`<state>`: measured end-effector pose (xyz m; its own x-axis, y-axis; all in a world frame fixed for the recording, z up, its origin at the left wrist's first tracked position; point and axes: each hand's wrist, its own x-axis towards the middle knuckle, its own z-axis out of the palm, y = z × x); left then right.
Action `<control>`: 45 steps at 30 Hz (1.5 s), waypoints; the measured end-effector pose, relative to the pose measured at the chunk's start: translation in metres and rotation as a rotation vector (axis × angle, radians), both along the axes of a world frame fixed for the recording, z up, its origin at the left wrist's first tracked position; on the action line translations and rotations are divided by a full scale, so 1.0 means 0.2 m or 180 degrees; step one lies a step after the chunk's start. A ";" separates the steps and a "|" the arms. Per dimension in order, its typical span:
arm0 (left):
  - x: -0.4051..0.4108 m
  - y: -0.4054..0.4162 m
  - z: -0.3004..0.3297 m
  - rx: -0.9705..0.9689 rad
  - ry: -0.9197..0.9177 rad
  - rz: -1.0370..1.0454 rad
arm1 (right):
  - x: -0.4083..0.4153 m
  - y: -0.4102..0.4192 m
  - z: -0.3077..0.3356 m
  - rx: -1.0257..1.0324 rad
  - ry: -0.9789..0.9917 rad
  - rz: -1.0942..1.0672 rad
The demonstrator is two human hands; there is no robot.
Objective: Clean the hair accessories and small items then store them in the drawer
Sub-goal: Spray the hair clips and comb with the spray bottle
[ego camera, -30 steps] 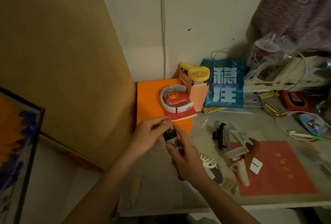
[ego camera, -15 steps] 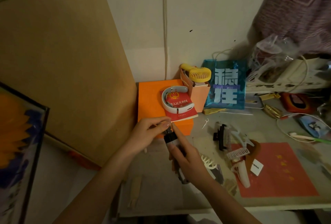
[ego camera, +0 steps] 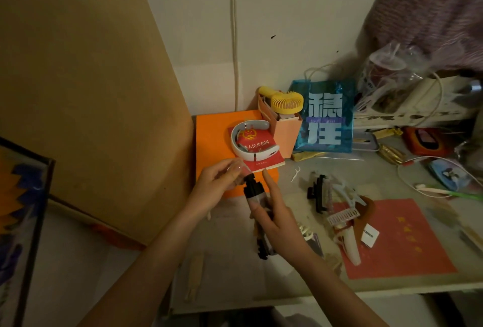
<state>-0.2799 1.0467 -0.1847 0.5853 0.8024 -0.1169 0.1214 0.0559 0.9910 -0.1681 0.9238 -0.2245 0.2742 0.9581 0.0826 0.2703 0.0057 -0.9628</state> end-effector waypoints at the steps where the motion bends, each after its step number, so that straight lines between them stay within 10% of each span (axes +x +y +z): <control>1: 0.00 0.00 -0.02 -0.0049 -0.0036 0.0050 | 0.00 0.00 0.00 0.0003 0.0034 -0.0036; 45: -0.19 -0.23 -1.16 -0.0319 0.1694 0.0378 | -0.01 -0.05 -0.44 -0.1317 0.0369 -0.0323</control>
